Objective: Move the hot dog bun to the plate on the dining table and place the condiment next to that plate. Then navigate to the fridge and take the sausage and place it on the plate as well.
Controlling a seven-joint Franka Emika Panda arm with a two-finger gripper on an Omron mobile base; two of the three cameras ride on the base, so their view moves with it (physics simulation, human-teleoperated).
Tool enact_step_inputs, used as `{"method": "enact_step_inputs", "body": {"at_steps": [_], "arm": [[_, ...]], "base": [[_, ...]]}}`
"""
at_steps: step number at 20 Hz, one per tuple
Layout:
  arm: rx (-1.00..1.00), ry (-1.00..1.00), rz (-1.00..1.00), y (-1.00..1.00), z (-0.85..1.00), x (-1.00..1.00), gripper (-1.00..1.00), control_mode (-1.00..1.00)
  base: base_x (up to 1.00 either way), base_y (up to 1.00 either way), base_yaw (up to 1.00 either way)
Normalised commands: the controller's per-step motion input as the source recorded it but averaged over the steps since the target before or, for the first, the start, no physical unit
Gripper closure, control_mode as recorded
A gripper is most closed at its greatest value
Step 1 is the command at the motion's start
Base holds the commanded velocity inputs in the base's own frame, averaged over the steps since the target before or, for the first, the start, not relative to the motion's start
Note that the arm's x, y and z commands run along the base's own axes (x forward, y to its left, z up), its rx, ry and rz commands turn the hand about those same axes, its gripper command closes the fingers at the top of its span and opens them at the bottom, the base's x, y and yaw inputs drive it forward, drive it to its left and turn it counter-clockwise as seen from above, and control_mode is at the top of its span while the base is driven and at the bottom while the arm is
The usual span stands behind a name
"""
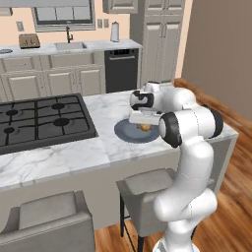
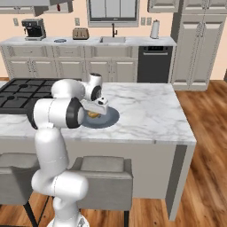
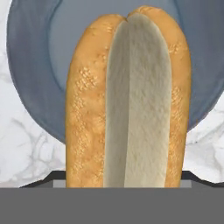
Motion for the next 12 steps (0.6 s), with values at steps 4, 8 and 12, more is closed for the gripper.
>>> {"method": "enact_step_inputs", "body": {"at_steps": [4, 8, 12], "arm": [[-0.01, 0.0, 0.0, 0.0, -0.29, 0.56, 1.0, -1.0], [-0.05, 0.0, 0.0, 0.04, -0.37, 0.39, 1.0, -1.0], [-0.07, 0.0, 0.0, 0.07, -0.38, 0.36, 1.0, -1.0]], "base": [[0.0, 0.0, 0.0], [0.0, 0.0, 0.0], [0.0, 0.0, 0.0]]}}
